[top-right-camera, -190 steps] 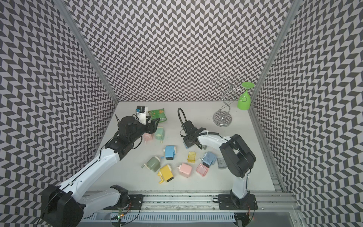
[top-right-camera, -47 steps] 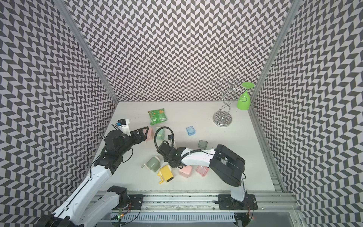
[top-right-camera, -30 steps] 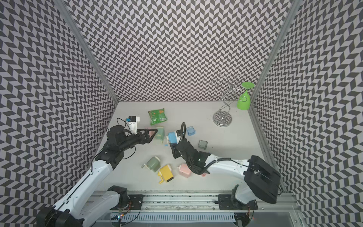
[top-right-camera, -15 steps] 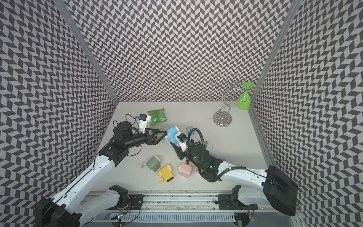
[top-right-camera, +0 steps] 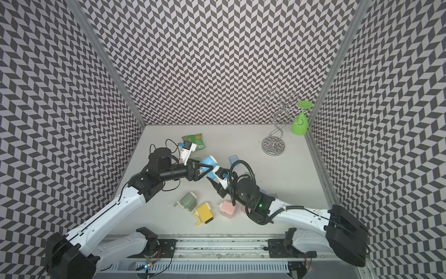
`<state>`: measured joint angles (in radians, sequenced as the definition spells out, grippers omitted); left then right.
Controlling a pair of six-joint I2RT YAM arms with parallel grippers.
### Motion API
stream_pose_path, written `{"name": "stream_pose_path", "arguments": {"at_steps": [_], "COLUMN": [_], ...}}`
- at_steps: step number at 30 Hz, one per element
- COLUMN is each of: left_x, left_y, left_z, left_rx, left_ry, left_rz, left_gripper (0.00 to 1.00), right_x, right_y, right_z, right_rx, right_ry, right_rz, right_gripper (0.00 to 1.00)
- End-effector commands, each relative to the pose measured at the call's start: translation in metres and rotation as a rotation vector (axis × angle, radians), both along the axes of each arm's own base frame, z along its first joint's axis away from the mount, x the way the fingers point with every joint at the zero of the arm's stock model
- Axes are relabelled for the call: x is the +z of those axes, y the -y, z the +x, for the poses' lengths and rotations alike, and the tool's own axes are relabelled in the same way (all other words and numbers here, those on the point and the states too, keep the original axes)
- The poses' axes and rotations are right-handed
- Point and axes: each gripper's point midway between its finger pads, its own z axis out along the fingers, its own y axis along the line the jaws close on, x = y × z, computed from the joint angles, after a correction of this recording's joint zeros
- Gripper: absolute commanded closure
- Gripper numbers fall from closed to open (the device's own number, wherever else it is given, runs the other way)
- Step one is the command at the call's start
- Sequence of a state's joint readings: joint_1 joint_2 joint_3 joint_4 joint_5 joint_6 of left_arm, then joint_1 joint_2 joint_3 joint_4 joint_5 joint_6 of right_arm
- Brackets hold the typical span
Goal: Put the tray back into the pencil sharpener
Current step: Pick up the pencil sharpener from the center of the board.
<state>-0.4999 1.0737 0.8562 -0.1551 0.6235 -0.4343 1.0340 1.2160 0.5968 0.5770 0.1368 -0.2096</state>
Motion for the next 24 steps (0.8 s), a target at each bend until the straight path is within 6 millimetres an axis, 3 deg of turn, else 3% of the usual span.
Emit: {"name": "stream_pose_path", "arguments": {"at_steps": [1,13,17,24], "left_x": [0.012,0.013,0.011,0.002], "left_y": [0.001,0.004,0.003,0.003], "left_z": [0.001,-0.001,-0.001,0.008], "left_rx": [-0.002,-0.017,-0.022,-0.022], "left_ry": [0.04,0.042,0.079,0.155], "left_rz": [0.011,0.011,0.04,0.098], "left_gripper": [0.22,0.38,0.48,0.6], "right_x": [0.035,0.027,0.025,0.026], "right_y": [0.001,-0.001,0.0,-0.002], "right_z": [-0.006,-0.006,-0.003,0.004], "right_rx": [0.017,0.016,0.0,-0.032], "right_ry": [0.08,0.078,0.068,0.004], "right_rz": [0.091,0.065,0.067,0.084], "right_gripper": [0.99,0.99,0.95,0.56]}}
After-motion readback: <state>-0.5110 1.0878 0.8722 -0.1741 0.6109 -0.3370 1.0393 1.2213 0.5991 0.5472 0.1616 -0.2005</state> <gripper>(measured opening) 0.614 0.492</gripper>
